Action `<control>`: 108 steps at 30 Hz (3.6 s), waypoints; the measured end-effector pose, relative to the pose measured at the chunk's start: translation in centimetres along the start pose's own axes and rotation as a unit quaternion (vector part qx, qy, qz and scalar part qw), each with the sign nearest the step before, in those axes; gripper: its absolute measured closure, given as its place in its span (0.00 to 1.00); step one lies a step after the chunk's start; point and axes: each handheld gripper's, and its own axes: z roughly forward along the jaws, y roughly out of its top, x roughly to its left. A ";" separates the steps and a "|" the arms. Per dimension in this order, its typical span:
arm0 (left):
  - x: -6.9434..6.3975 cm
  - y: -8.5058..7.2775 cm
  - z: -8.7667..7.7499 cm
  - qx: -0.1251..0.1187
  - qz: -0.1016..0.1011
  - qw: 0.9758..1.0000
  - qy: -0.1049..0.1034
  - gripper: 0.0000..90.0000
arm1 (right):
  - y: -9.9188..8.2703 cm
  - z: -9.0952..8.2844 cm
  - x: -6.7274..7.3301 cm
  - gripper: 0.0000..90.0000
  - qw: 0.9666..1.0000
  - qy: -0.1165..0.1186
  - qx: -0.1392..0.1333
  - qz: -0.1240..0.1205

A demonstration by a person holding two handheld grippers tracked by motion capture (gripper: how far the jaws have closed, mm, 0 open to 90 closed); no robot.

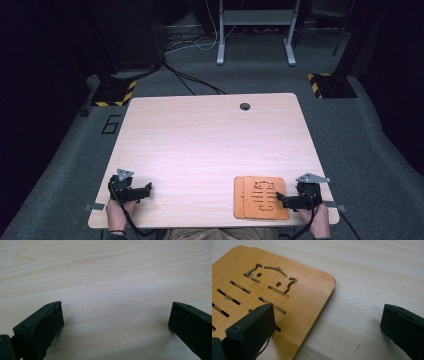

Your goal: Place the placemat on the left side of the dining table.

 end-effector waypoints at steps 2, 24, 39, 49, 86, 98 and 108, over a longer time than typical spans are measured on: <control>0.0 0.0 0.0 0.001 0.000 1.000 0.001 0.00 | 0.0 0.0 -0.2 0.00 1.000 0.004 -0.002 -0.002; -3.5 2.5 -1.6 0.004 0.012 0.999 -0.049 0.00 | -0.5 -0.4 -0.5 0.00 1.000 -0.025 -0.001 0.003; -7.8 5.1 -2.3 0.051 0.032 0.994 -0.087 0.00 | -0.5 -0.4 -0.6 0.00 1.000 -0.028 -0.004 0.006; -10.4 6.5 -2.2 0.048 0.046 0.990 -0.124 0.00 | -0.5 -0.4 -0.6 0.00 1.000 -0.030 -0.005 0.008; -20.4 9.3 0.1 0.115 0.103 0.957 -0.244 0.00 | -0.6 -0.4 -0.5 0.00 0.999 -0.034 -0.009 0.013; -22.9 10.0 0.6 0.122 0.115 0.952 -0.256 0.00 | -0.6 -0.4 -0.6 0.00 0.999 -0.036 -0.010 0.012; -25.0 10.5 1.3 0.133 0.119 0.947 -0.266 0.00 | -0.6 -0.4 -0.6 0.00 0.999 -0.036 -0.011 0.012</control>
